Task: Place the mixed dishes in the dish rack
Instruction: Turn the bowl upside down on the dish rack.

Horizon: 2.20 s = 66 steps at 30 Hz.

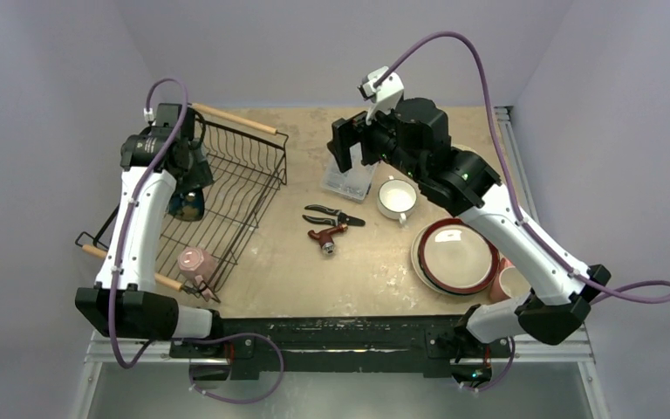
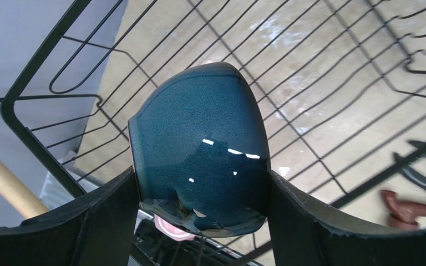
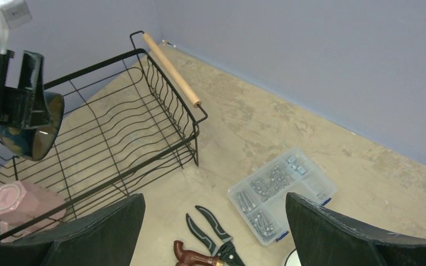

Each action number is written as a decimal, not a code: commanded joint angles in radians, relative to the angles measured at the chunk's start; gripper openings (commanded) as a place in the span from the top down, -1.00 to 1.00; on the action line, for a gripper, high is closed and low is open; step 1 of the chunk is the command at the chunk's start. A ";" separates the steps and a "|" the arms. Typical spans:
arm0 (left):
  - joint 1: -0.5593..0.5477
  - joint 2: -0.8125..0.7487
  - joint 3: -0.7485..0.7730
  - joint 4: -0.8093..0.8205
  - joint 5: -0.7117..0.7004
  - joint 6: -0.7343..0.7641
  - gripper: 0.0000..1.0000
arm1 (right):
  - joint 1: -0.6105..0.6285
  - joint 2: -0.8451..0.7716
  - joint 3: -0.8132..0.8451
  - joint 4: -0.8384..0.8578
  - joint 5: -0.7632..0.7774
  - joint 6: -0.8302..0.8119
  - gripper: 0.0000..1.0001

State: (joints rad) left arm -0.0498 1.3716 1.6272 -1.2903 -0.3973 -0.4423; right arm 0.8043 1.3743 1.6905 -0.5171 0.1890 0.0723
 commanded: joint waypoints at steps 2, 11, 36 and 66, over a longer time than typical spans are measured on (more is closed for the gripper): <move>0.022 -0.003 -0.109 0.152 -0.155 0.085 1.00 | -0.004 0.062 0.109 -0.086 -0.082 0.033 -0.98; 0.035 0.036 -0.307 0.262 -0.264 0.179 1.00 | -0.004 0.152 0.197 -0.146 -0.126 0.055 -0.98; 0.050 0.176 -0.507 0.250 -0.422 0.051 1.00 | -0.013 0.150 0.142 -0.135 -0.131 0.050 -0.98; 0.079 0.310 -0.401 -0.021 -0.414 -0.120 -0.63 | -0.033 0.069 0.037 -0.078 -0.085 0.025 -0.98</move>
State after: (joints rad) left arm 0.0219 1.7111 1.1923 -1.2613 -0.7708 -0.5407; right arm 0.7773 1.4788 1.7390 -0.6395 0.0872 0.1116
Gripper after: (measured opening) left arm 0.756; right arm 0.987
